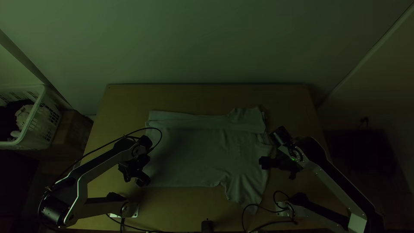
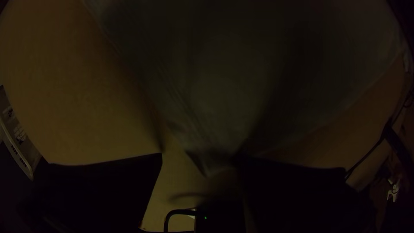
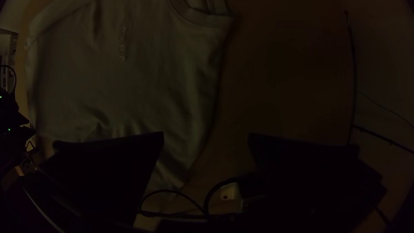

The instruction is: Fold the t-shirt

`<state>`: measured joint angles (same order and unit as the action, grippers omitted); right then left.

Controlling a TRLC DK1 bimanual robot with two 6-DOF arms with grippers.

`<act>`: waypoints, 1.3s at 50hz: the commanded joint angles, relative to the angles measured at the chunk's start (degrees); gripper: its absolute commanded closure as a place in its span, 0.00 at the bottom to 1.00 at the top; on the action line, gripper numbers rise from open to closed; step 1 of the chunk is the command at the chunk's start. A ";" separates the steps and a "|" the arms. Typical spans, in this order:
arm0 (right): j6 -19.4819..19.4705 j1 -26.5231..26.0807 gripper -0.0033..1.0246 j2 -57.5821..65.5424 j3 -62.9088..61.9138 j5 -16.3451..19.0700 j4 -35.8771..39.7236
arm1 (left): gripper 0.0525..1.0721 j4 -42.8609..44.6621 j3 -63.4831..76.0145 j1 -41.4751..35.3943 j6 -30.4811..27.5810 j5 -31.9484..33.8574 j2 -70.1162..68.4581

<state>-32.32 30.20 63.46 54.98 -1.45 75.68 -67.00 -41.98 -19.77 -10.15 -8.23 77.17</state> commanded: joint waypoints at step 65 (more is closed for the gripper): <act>1.73 11.46 0.53 19.95 -15.69 8.75 -11.96 | 0.97 1.35 -3.29 0.87 -5.58 6.21 -8.35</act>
<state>-30.17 39.88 80.64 40.86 7.14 65.21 -65.01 -45.76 -19.22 -14.63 -2.52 69.73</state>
